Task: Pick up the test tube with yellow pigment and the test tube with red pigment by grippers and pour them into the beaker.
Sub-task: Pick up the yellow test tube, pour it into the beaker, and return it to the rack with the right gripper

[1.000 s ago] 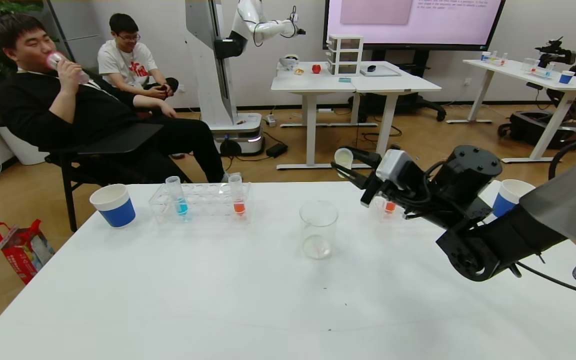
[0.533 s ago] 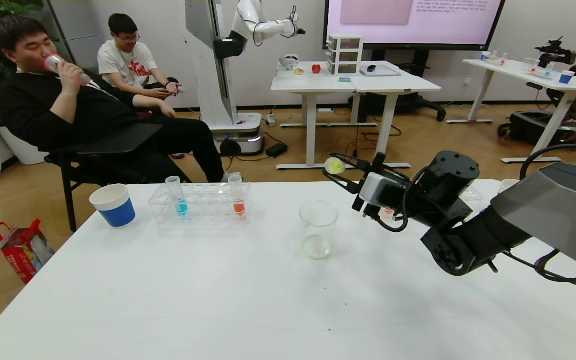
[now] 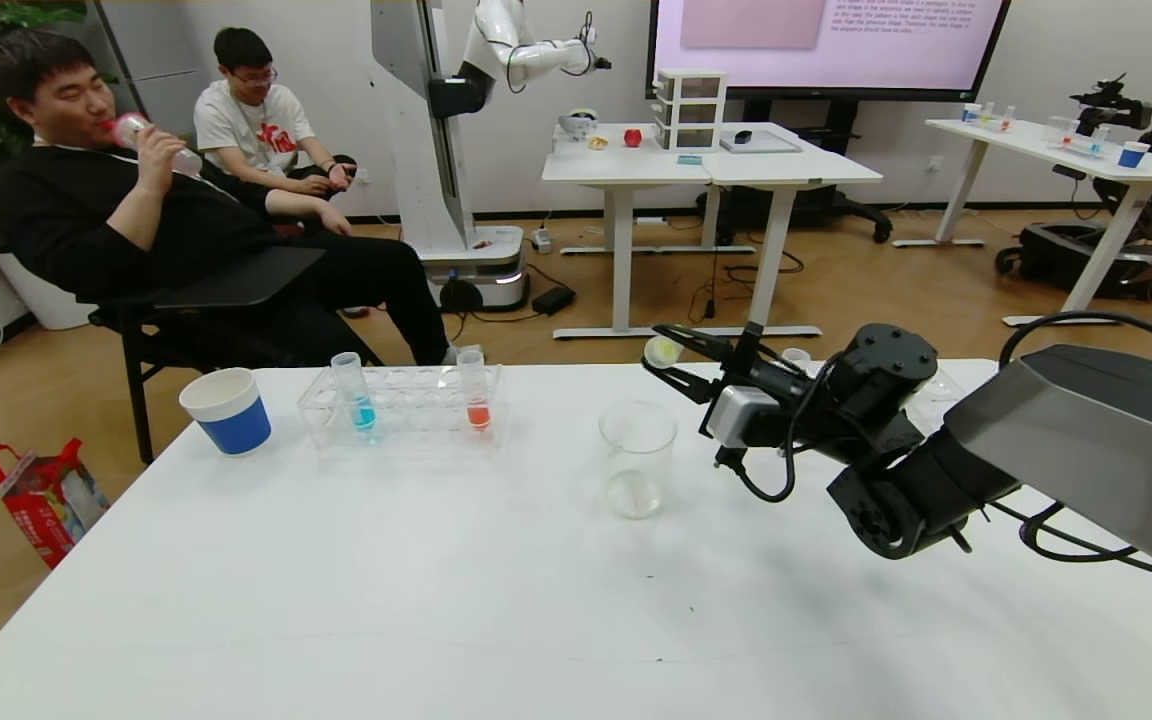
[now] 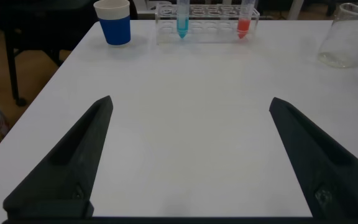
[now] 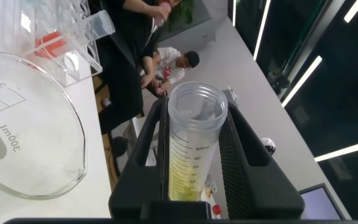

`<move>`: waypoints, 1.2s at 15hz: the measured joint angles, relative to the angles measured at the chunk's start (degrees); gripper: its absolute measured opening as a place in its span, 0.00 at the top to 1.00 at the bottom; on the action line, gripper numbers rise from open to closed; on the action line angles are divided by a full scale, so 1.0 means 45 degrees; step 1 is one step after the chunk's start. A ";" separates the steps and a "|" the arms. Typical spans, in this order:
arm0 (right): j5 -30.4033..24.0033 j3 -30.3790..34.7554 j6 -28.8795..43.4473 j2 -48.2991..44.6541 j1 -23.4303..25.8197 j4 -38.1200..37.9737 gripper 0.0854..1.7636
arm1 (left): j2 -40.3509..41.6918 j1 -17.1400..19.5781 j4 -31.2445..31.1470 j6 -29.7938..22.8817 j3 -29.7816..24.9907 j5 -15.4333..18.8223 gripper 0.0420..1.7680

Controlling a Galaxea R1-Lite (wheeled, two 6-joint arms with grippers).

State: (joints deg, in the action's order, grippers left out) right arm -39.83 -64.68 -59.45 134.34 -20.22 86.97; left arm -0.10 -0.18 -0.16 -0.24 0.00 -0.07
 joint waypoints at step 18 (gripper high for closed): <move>-0.1127 -0.1355 -0.4269 0.1146 0.0084 0.0141 0.76 | 0.0000 0.0000 -0.0005 0.0005 0.0000 0.0000 0.01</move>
State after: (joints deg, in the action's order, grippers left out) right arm -44.90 -70.78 -78.67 139.50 -19.85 87.60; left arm -0.10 -0.18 -0.18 -0.22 0.00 -0.07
